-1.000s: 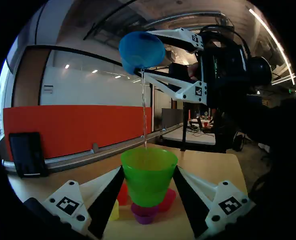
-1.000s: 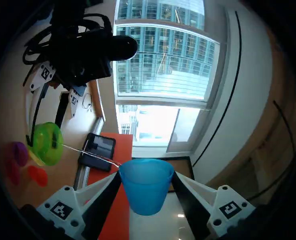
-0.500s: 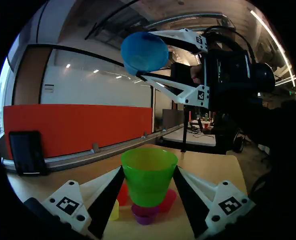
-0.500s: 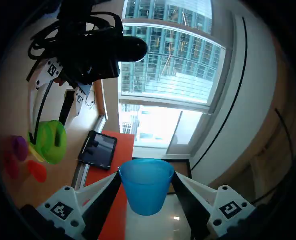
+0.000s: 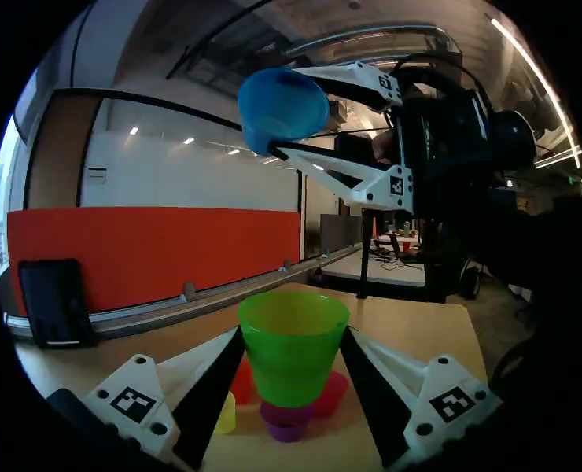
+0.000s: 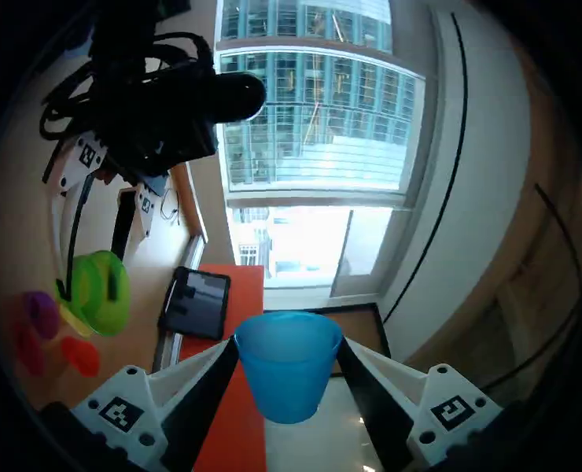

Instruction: Pour water

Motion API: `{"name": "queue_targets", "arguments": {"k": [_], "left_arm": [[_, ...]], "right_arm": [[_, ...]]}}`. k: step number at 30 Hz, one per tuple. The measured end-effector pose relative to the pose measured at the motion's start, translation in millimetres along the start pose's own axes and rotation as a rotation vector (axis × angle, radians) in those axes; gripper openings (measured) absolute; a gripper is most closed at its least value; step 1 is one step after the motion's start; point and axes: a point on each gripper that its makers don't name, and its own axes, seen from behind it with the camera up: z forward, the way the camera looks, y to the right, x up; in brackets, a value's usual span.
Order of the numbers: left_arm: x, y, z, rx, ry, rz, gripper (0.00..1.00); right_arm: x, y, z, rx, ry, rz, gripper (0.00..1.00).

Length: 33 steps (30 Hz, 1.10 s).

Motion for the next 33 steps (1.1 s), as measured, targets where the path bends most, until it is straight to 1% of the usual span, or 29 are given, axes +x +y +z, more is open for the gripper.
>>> {"name": "queue_targets", "arguments": {"k": [4, 9, 11, 15, 19, 23, 29, 32, 33], "left_arm": [[2, 0.2, 0.4, 0.000, 0.003, 0.000, 0.84], [3, 0.5, 0.0, 0.003, 0.002, 0.005, 0.84], [3, 1.2, -0.1, 0.004, 0.001, 0.007, 0.84], [5, 1.5, -0.5, 0.005, 0.002, 0.009, 0.84], [7, 1.0, -1.3, 0.008, 0.003, 0.011, 0.84], [8, 0.9, -1.7, 0.010, 0.003, 0.015, 0.84], [10, 0.0, -2.0, 0.015, 0.004, 0.018, 0.84], [11, -0.1, -2.7, 0.017, 0.005, 0.019, 0.84], [11, -0.2, -2.9, 0.017, 0.005, 0.019, 0.84]], "right_arm": [[-1, 4, -4.5, -0.012, 0.000, 0.123, 0.91], [-2, 4, -9.8, -0.011, -0.005, 0.316, 0.91], [-3, 1, -12.1, -0.005, -0.006, 0.406, 0.91], [-2, -5, -15.8, 0.010, -0.013, 0.567, 0.91], [2, -12, -18.0, 0.029, -0.014, 0.749, 0.91], [4, -14, -19.0, 0.041, -0.017, 0.945, 0.91], [5, -11, -20.6, 0.052, -0.009, 1.238, 0.91], [3, -11, -21.2, 0.065, -0.002, 1.352, 0.91], [2, -11, -21.3, 0.068, -0.001, 1.381, 0.91]]}}
